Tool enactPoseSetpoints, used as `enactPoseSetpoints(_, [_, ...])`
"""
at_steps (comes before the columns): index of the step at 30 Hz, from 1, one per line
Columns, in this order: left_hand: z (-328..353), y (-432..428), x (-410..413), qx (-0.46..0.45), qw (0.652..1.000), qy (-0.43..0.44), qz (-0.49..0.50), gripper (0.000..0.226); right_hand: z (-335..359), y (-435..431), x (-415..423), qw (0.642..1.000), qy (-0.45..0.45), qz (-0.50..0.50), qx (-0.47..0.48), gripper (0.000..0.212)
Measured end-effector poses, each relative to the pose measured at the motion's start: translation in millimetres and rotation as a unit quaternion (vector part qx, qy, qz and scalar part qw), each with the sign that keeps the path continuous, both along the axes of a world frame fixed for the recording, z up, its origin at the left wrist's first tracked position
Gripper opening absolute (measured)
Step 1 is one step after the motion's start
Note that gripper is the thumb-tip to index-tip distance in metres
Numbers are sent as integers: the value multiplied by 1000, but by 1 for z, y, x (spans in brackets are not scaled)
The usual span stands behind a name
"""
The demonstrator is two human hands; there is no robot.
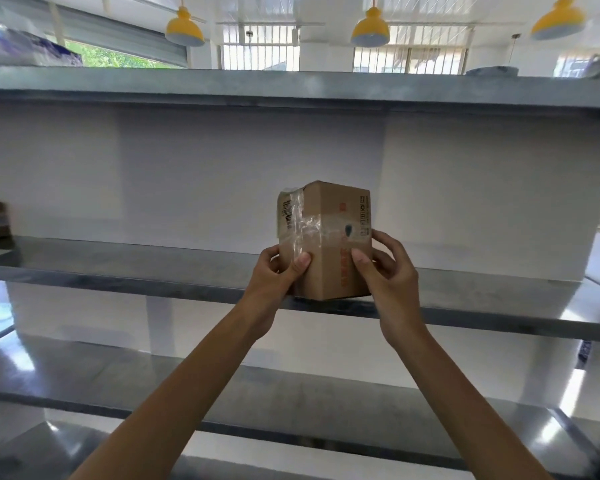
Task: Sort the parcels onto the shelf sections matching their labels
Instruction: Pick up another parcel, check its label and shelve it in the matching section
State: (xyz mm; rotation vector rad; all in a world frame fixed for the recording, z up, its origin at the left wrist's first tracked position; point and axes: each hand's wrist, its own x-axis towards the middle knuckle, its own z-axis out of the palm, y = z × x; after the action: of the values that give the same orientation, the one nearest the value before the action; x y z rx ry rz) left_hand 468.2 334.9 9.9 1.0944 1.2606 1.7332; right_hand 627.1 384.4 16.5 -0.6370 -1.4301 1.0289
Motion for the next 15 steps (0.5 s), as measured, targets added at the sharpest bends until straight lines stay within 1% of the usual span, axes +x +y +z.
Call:
enactPoseSetpoints(3, [6,4,9,12,1000,-3,28,87,2,-3,1,998,-51,8,27,60])
enactPoseSetpoints(4, [7,5,13,21,999,3,46,84,2,-4,-1,997,-67,14,27,68])
enactPoseSetpoints(6, [9,7,23,52,994,28,88,78,3,-5,-7,994,-106,21,22,88])
enactPoseSetpoints(8, [12,6,32,75,986,75,126,76,4,-3,-10,991,-130,21,27,98])
enactPoseSetpoints(10, [14,7,35,96,981,106,135,71,4,1,-7,992,-118,40,21,97])
enactPoseSetpoints(13, [13,7,28,114,984,96,99,60,4,8,2,995,-67,80,-9,80])
enactPoseSetpoints(15, [10,7,23,103,989,82,74,55,2,13,8,995,-62,78,-17,72])
